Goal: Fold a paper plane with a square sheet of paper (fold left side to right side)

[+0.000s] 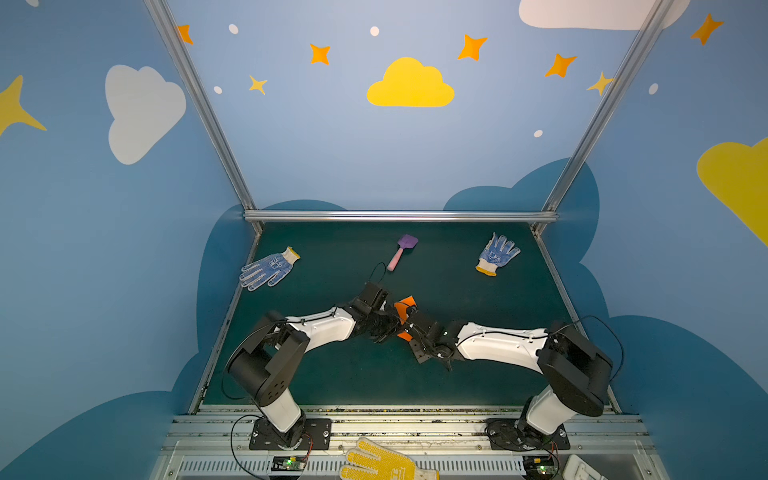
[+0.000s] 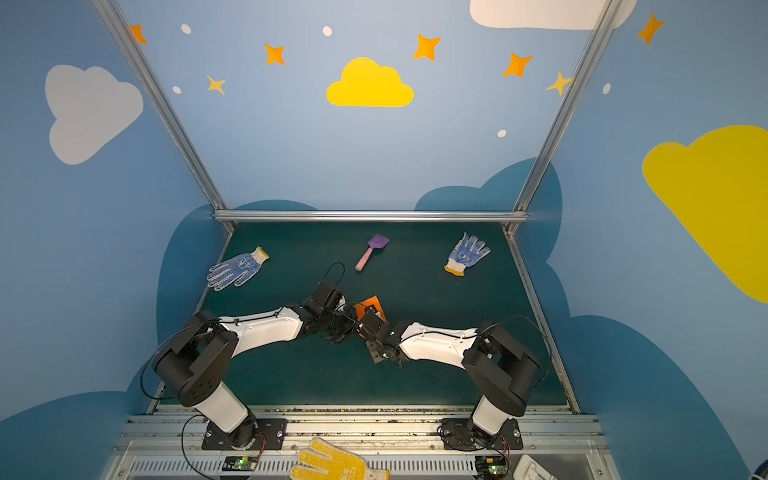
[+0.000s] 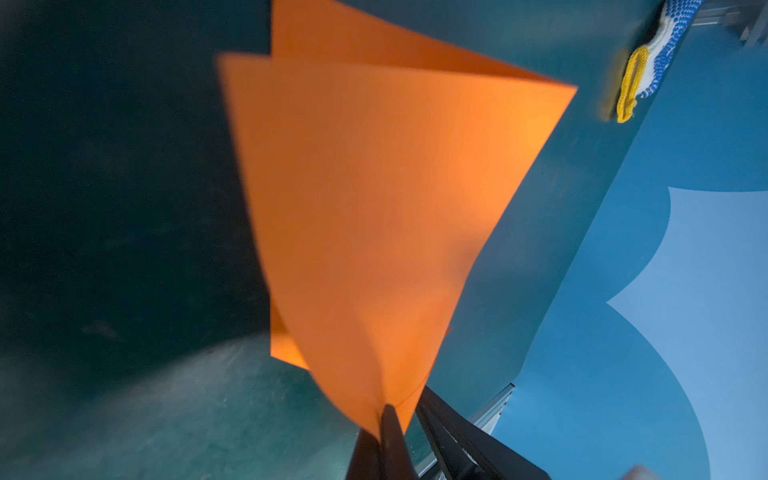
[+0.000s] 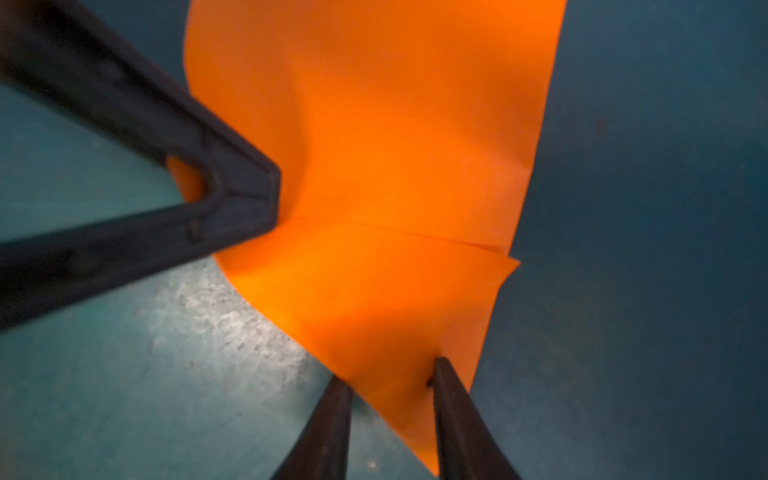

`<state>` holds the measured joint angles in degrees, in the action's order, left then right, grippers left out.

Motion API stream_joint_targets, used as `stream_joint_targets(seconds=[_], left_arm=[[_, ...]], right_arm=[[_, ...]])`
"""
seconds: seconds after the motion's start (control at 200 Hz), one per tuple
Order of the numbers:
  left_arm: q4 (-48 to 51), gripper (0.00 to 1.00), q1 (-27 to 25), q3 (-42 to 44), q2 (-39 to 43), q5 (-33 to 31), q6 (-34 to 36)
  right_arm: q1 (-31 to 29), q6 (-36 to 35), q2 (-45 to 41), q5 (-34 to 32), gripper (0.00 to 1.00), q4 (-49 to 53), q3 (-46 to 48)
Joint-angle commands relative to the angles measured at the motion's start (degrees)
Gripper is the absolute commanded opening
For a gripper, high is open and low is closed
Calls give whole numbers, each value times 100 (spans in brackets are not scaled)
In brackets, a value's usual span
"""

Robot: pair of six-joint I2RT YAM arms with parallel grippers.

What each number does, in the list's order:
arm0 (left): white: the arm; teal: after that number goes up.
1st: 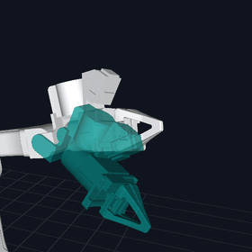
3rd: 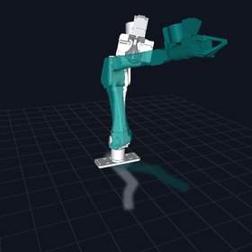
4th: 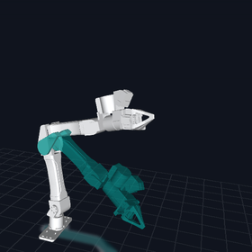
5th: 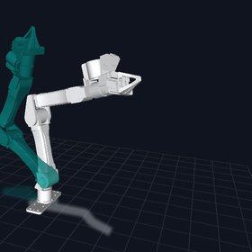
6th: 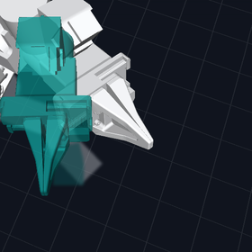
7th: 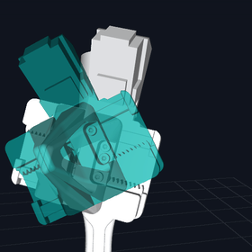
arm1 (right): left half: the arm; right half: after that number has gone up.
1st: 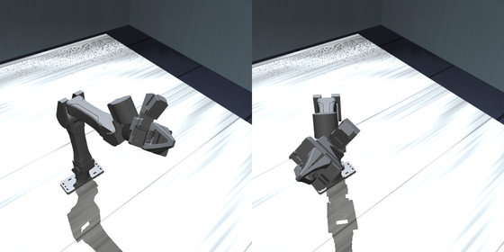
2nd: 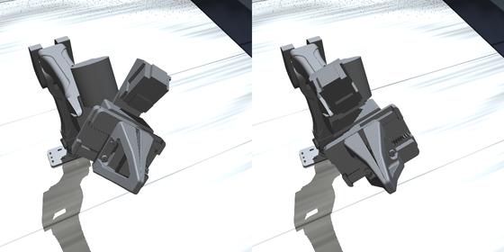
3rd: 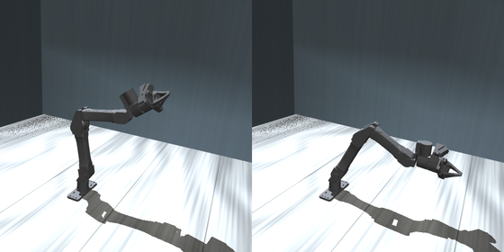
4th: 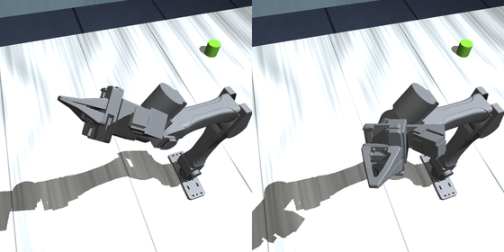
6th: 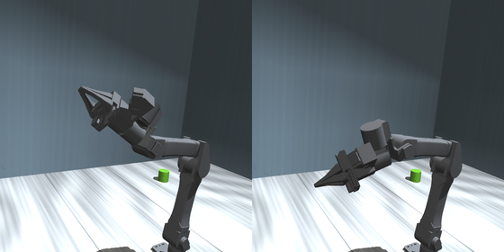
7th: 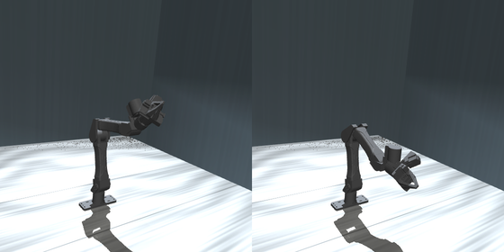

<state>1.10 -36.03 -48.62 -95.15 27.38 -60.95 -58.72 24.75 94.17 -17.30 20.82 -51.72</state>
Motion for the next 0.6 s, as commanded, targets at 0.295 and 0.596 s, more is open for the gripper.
stream_joint_targets(seconds=[0.295, 0.596], left_arm=[[241, 4, 87, -221, 102, 228, 235], [329, 16, 288, -384, 138, 286, 388]], right_arm=[[1, -120, 27, -335, 11, 185, -206], [62, -188, -26, -221, 0, 220, -288]])
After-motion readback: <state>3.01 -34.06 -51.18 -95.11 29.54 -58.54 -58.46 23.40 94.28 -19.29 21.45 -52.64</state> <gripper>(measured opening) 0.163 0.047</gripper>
